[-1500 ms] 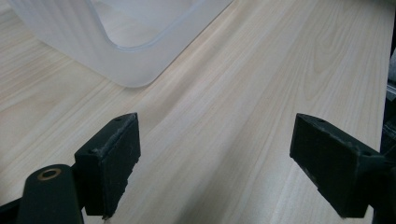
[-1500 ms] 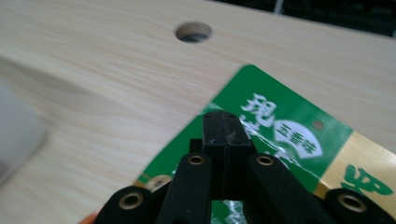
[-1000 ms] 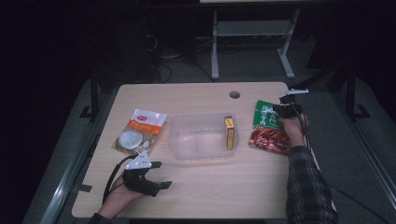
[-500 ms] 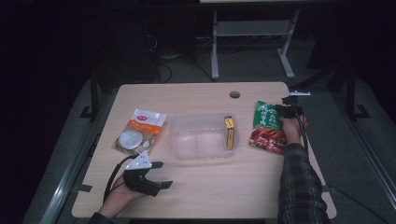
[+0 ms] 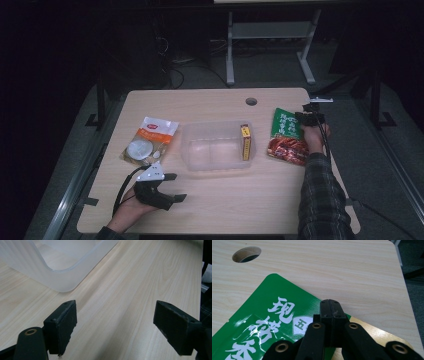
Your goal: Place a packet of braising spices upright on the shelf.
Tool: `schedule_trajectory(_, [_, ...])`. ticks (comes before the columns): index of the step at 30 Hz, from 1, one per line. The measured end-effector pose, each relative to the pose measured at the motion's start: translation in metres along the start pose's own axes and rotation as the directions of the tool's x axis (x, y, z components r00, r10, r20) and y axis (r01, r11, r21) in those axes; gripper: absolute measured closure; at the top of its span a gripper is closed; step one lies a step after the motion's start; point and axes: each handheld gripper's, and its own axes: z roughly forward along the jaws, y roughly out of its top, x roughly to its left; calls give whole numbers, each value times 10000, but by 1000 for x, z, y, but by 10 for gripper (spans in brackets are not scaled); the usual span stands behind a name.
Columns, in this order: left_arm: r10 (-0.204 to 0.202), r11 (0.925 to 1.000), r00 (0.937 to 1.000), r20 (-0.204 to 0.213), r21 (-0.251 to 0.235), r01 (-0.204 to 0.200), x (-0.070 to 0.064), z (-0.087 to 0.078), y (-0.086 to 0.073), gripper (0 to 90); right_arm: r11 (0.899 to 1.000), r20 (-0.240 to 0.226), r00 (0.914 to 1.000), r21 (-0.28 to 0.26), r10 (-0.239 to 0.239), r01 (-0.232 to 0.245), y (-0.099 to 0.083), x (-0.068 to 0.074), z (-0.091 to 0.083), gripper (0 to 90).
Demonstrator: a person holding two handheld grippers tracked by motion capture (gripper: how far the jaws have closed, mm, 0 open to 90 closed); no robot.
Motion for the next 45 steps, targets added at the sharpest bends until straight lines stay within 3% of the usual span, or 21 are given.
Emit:
schedule_trajectory(6, [-43, 10000, 10000, 19, -30, 43, 0, 1, 0, 183, 9970, 147, 9998, 769, -104, 92, 11, 5, 7, 900])
schedule_trajectory(10, [-94, 10000, 10000, 14, -26, 94, 1, -1, -1, 183, 9948, 163, 9988, 917, -453, 436, 13, 7, 7, 900])
schedule_trajectory(16, [-28, 10000, 10000, -14, -45, 28, -1, -4, -2, 183, 9923, 69, 9981, 1083, -611, 600, 9, 9, 0, 900])
schedule_trajectory(21, [42, 10000, 10000, -39, -24, -42, -3, -4, -1, 183, 9882, -219, 9975, 1359, -679, 703, 4, 12, -9, 900])
schedule_trajectory(27, [117, 9999, 9999, 13, 24, -117, -6, -2, 0, 183, 9776, -314, 9915, 1657, -1266, 1300, -3, 22, -22, 900])
schedule_trajectory(34, [212, 9998, 9998, 44, 67, -213, -8, -1, 1, 183, 9667, -626, 9845, 1888, -1637, 1728, -16, 29, -40, 900])
schedule_trajectory(40, [244, 9996, 9997, 56, 133, -245, -8, 0, 1, 183, 9651, -987, 9810, 1870, -1671, 1832, -31, 29, -59, 900])
schedule_trajectory(45, [360, 9992, 9993, 119, 193, -363, -9, 1, 2, 183, 9528, -1182, 9722, 2058, -2023, 2233, -41, 34, -74, 900])
